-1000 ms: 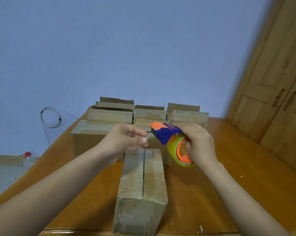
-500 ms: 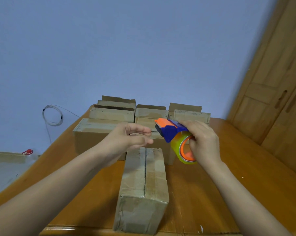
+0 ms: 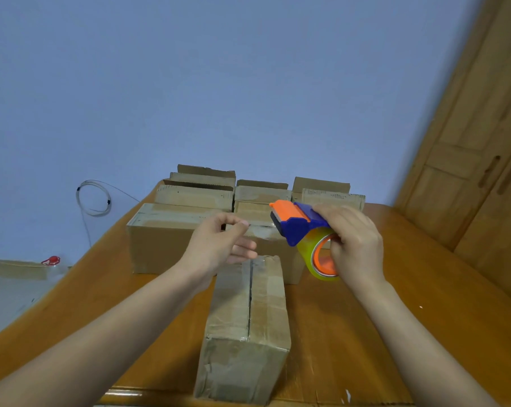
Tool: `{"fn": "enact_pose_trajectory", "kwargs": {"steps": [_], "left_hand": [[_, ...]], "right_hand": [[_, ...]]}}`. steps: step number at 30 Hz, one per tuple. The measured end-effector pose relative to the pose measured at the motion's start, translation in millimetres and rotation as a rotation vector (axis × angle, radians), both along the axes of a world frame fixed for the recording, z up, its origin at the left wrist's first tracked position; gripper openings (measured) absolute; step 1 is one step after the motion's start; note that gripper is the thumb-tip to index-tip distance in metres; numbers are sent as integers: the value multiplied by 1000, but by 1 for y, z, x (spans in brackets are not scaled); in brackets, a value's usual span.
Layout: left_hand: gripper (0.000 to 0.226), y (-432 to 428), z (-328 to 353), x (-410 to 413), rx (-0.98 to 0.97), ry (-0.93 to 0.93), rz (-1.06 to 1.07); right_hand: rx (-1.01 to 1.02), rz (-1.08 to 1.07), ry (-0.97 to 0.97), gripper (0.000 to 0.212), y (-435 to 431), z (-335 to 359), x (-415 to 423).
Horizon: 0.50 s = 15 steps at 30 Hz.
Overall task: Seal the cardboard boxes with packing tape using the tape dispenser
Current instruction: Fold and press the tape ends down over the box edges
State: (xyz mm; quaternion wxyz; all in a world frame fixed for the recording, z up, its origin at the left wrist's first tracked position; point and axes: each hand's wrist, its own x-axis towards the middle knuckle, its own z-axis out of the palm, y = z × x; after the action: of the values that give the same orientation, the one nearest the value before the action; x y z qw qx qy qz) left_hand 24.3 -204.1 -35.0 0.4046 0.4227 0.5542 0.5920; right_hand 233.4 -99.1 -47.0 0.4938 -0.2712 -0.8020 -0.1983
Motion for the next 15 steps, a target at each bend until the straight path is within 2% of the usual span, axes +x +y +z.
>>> {"fn": "enact_pose_trajectory", "kwargs": {"steps": [2, 6, 9, 11, 15], "left_hand": [[27, 0, -1, 0, -48, -68, -25], [54, 0, 4, 3, -172, -284, -113], [67, -1, 7, 5, -190, -231, -161], [63, -2, 8, 8, -188, -111, -176], [32, -3, 12, 14, -125, -25, -173]], "right_hand": [[-25, 5, 9, 44, 2, 0, 1], [-47, 8, -5, 54, 3, 0, 1], [-12, 15, 0, 41, 2, 1, 2], [-5, 16, 8, 40, 1, 2, 3], [5, 14, 5, 38, -1, 1, 3]]}}
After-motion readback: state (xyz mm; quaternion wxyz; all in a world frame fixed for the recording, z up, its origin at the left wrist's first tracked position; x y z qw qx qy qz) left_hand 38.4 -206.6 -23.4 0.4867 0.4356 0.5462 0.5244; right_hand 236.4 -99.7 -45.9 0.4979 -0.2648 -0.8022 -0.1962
